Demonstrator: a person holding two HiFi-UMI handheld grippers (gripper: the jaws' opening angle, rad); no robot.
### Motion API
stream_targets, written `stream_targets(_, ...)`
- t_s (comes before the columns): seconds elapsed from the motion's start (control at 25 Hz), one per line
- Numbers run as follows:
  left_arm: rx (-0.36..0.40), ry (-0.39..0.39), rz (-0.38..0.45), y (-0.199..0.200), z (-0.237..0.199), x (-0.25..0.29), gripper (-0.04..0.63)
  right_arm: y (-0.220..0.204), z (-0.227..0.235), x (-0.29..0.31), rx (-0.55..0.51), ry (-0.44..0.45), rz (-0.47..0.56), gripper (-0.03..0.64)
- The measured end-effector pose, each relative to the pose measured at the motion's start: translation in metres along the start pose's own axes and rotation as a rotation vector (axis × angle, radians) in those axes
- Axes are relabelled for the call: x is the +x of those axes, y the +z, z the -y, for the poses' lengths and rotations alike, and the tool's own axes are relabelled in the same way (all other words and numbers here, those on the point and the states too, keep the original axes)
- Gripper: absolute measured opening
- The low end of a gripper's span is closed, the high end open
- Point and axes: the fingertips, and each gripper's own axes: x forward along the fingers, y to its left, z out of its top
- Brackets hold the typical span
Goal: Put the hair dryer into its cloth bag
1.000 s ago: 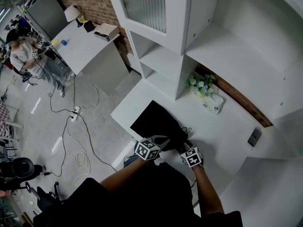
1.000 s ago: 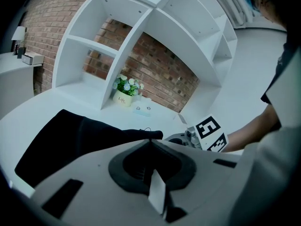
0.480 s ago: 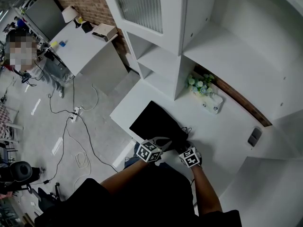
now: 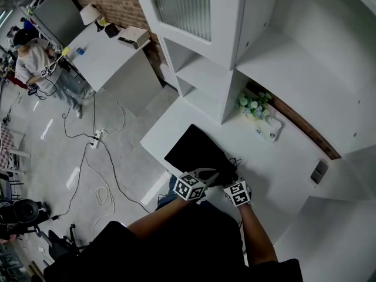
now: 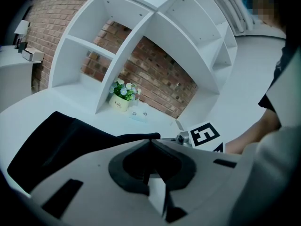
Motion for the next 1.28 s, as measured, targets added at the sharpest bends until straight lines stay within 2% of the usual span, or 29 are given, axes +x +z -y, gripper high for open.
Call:
stream_targets(0.52,-0.009,-0.016,0.0,0.001,0.003,0.0,0.023,0.024,0.002,0.024,0.033,0.024,0.001,0.198)
stream_targets(0.8,0.002,0.027,-0.048,-0.006,-0.012,-0.009,0.023,0.011,0.0,0.045,-0.027,0.012,-0.06,0.199)
stream_targets(0.96,-0.036,0.041,-0.041,-0.009,-0.018,-0.011,0.023,0.008,-0.004,0.036,-0.04,0.051,-0.071,0.216)
stream_targets(1.08,-0.029,0.041,-0.037,-0.007,-0.019,-0.011,0.023,0.006,-0.005,0.02,-0.077,0.1,-0.065,0.241)
stream_targets(1.16,-0.038,0.031,-0.036,-0.009,-0.017,-0.009,0.024,0.0,-0.004,0.011,-0.059,0.126,-0.055,0.245)
stream_targets(1.28,-0.024,0.024,-0.042,-0.01,-0.014,-0.008,0.024,-0.002,0.001,0.007,0.001,0.108,-0.024,0.245)
